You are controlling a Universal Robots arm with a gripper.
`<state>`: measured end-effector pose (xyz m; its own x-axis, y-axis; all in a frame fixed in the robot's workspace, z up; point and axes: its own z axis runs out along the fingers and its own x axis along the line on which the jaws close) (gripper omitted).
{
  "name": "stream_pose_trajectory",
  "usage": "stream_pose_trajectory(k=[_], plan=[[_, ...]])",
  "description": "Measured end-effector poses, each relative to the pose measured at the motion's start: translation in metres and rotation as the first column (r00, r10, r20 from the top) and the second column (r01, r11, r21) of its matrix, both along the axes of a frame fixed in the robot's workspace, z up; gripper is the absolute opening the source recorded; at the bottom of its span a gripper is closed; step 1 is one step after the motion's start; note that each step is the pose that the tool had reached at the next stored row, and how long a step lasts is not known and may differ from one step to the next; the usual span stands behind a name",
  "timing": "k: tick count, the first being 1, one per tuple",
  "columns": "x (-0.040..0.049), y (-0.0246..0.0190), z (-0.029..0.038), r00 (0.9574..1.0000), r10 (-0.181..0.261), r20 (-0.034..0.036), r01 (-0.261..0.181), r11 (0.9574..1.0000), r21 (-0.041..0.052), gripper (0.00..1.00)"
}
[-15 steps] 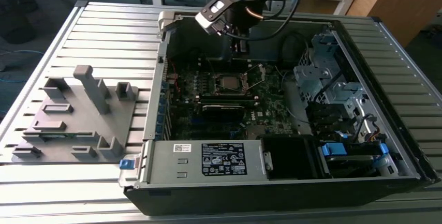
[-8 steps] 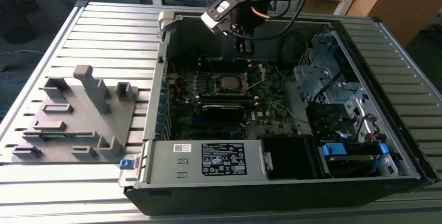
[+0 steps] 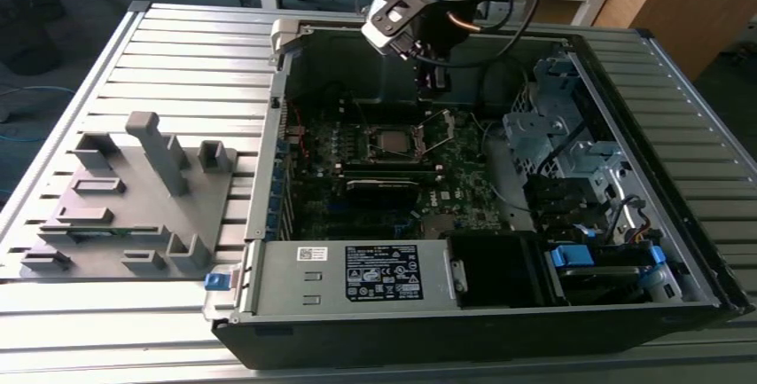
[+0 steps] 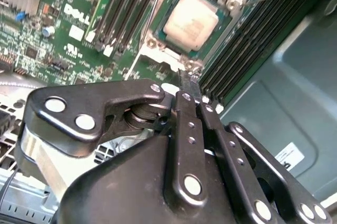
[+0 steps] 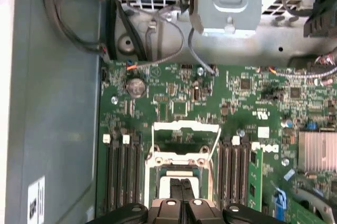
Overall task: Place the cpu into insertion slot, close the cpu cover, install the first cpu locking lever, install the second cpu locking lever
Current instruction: 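Close the cpu cover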
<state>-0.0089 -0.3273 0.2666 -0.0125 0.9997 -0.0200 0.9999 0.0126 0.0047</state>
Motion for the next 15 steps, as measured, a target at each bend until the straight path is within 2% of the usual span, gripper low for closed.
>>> stream_pose_trajectory(k=[4,15], plan=[[0.0066,0.0006,-0.0002,1.0,0.0,0.0,0.0,1.0,0.0,0.11],[0.0088,0.0007,-0.0004,1.0,0.0,0.0,0.0,1.0,-0.0001,0.11]])
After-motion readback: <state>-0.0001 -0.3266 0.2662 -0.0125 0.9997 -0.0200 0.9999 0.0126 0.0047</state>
